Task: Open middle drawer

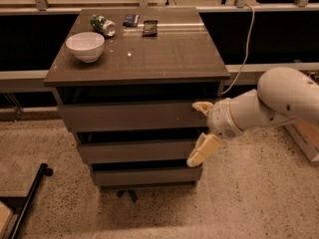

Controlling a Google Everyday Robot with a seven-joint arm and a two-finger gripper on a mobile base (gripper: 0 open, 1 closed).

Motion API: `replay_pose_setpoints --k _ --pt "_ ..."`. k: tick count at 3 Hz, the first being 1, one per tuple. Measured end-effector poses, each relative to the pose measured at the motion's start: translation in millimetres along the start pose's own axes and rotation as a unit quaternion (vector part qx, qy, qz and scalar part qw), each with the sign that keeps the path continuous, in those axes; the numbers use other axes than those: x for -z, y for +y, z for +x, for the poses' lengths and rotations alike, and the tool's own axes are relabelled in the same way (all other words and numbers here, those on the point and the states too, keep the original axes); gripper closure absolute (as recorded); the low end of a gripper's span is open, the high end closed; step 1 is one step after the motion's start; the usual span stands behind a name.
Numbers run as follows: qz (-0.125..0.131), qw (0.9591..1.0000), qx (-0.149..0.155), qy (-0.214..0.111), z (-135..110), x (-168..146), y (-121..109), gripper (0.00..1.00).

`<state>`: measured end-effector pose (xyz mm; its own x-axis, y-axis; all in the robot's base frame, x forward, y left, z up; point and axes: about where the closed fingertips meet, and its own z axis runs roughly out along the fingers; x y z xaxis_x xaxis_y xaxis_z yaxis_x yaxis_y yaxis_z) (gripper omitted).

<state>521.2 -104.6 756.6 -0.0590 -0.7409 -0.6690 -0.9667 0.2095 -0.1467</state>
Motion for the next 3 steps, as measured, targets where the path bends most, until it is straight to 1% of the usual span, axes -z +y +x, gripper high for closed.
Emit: replay_pose_setpoints --k 1,2,3 --pt "-0.024 0.9992 -0.006 -0.032 -3.6 -56.8 10.3 0.0" --pt "-0.051 0.997 -0.027 -0.052 4.7 -112.7 17.4 0.0" --pt "-0.077 0.9929 -0.059 -0.069 19.3 -164.4 18.6 0.0"
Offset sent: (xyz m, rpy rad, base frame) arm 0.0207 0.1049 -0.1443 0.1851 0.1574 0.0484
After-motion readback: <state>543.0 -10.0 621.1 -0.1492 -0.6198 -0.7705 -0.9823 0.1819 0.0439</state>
